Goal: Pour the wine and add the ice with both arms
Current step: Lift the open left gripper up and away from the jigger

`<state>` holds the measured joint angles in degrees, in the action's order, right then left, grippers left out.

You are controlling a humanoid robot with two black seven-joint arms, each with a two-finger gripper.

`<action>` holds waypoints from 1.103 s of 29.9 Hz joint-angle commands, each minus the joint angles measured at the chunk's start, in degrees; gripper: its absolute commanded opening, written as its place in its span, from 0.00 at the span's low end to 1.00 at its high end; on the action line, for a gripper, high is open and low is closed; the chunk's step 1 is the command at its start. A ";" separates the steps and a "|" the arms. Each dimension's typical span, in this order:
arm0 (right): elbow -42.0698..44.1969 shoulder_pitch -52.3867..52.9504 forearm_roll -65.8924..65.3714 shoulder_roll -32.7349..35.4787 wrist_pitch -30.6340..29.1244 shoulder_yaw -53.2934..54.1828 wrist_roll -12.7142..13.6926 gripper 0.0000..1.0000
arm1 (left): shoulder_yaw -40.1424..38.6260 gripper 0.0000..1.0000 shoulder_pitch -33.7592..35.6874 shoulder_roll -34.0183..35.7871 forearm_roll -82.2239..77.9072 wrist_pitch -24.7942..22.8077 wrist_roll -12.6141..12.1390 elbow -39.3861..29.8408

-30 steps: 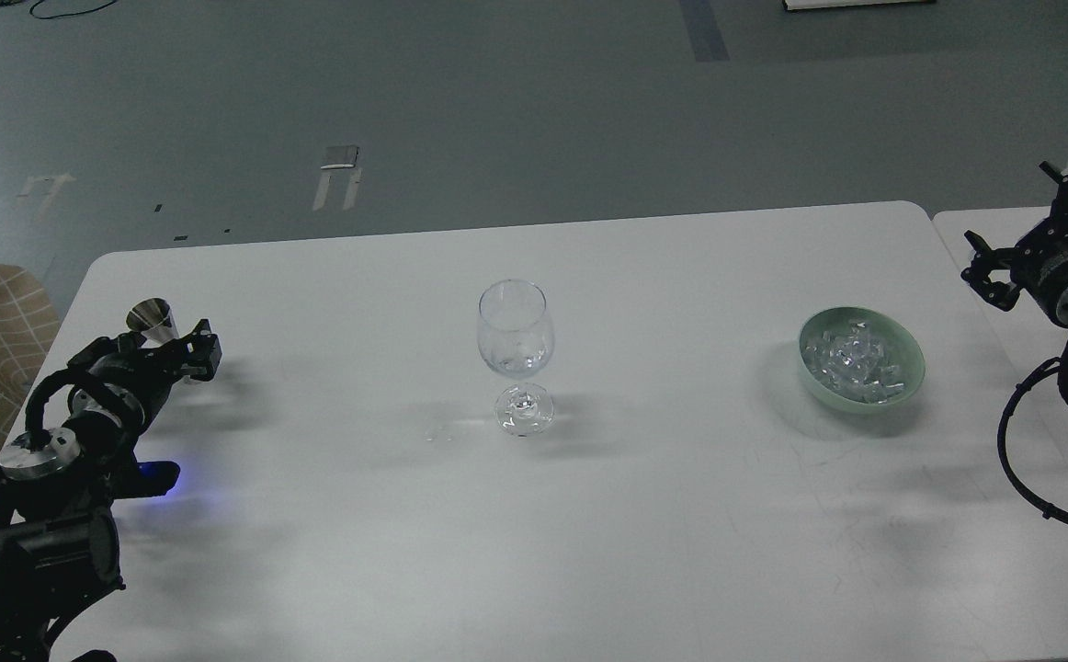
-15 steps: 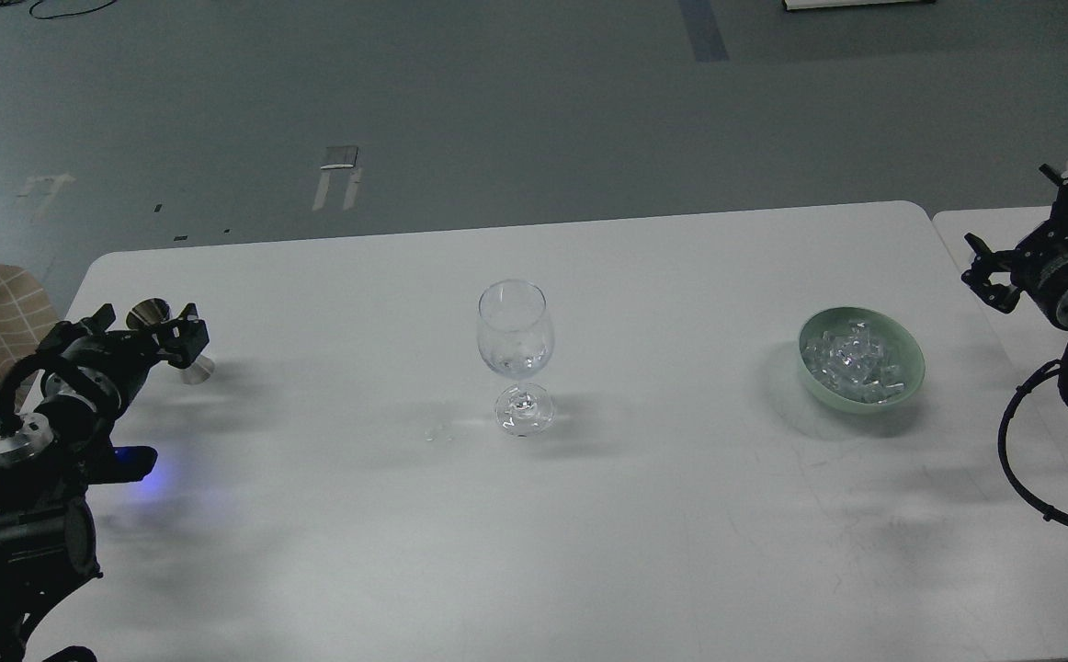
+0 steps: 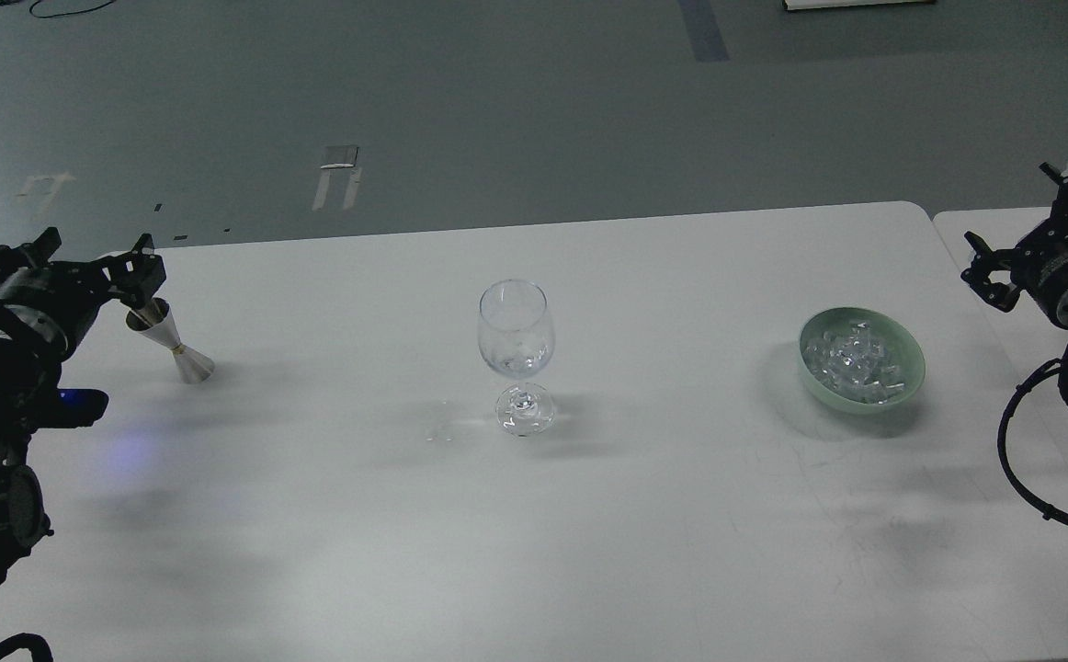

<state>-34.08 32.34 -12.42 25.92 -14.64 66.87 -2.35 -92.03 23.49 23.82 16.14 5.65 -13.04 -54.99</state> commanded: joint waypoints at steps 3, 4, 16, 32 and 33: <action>0.34 -0.09 0.03 0.01 -0.30 0.11 -0.38 1.00 | 1.50 0.98 2.79 0.70 -0.67 -1.08 -0.31 -2.49; 0.33 -0.17 0.12 0.01 -0.30 0.19 -0.38 1.00 | 2.54 0.98 3.84 0.96 -0.76 -2.30 -0.75 -2.58; 0.51 -0.26 0.21 0.27 -2.67 1.16 -0.82 1.00 | 18.88 0.98 10.08 10.27 -14.51 -15.31 -4.36 -7.33; -4.06 0.97 0.38 2.03 -3.73 2.48 -1.79 1.00 | 21.89 0.98 11.32 7.90 -36.97 -15.14 1.09 -6.27; -4.15 1.32 0.30 2.03 -3.73 2.48 -1.79 1.00 | 21.89 0.98 11.84 7.90 -37.49 -15.14 1.09 -6.27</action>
<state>-37.65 32.69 -11.91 27.72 -18.36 69.35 -4.18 -69.92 34.72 31.75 -20.78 -9.52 -12.38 -61.22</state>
